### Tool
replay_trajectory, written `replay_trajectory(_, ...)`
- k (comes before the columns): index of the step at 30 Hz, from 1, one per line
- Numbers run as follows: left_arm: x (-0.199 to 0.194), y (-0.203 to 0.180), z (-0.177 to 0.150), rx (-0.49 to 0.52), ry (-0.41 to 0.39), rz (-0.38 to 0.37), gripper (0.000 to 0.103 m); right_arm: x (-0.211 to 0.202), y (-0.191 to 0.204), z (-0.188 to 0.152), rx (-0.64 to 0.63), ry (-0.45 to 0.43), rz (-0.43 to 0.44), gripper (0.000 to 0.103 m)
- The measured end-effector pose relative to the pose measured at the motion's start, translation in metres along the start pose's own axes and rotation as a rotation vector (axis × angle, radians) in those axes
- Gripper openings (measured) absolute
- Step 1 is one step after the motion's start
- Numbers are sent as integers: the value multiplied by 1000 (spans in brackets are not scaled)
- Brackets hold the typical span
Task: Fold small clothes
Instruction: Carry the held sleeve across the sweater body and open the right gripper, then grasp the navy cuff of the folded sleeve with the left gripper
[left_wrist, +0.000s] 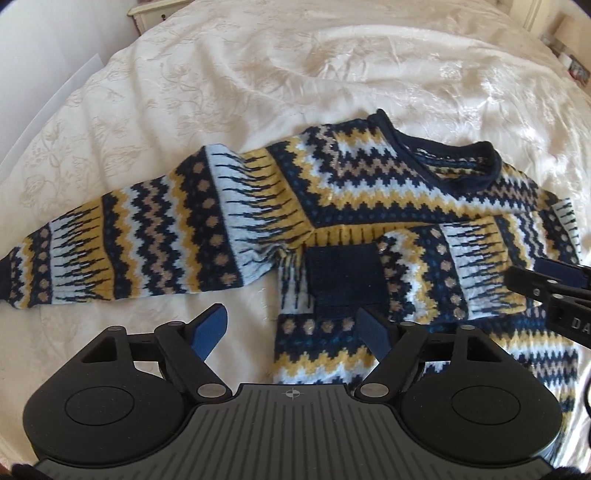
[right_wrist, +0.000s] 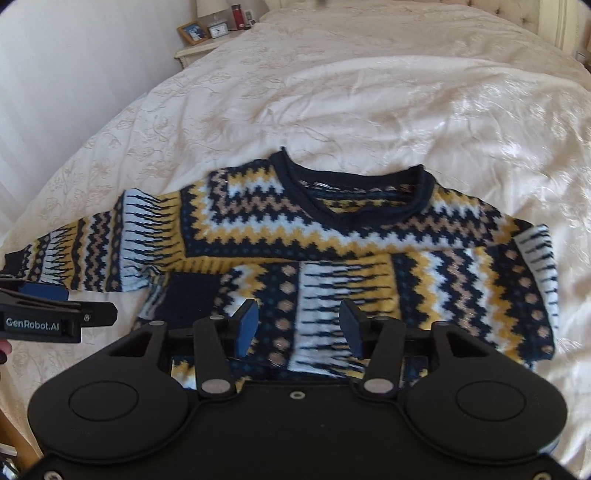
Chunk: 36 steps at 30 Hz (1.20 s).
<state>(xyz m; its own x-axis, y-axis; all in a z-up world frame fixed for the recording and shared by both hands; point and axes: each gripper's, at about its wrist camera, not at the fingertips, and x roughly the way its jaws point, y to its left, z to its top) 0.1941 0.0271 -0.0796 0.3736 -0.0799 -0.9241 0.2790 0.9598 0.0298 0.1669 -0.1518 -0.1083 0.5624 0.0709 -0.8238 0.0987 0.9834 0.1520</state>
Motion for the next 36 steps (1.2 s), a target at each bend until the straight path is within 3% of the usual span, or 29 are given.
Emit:
replay_trajectory(6,37,-16,8,49,13,14,75,-13,-42,-13,16,11,-76,59)
replay_trajectory(9,55,-17,13,30,48,20,75,-17,-59,-18,47,14,-100,64)
replay_trajectory(15,86,-20,19,-24,132,-4,72,-22,-91,-27,102,30,-151,65)
replay_trajectory(17,89,-22,18,-33,141,-6,63,-23,-101,-30,122,33,-162,65)
replay_trajectory(19,87,-25,20,-40,136,13,22,-22,-110,-31,137,37,-173,65)
replay_trajectory(22,73,-29,27,-28,70,122,0,-18,-125,-31,163,32,-192,65)
replay_trajectory(25,56,-21,36,-52,-37,205,0,-13,-144,-27,202,25,-215,65)
replay_trajectory(28,56,-6,53,-80,-30,216,0,-7,-164,-23,265,21,-226,65)
replay_trajectory(33,52,5,55,-118,21,56,4,-6,-178,-20,317,11,-241,65)
replay_trajectory(35,47,-2,47,-95,24,56,9,-6,-179,-20,316,11,-235,65)
replay_trajectory(36,47,-4,43,-76,28,64,17,-6,-179,-21,313,13,-233,65)
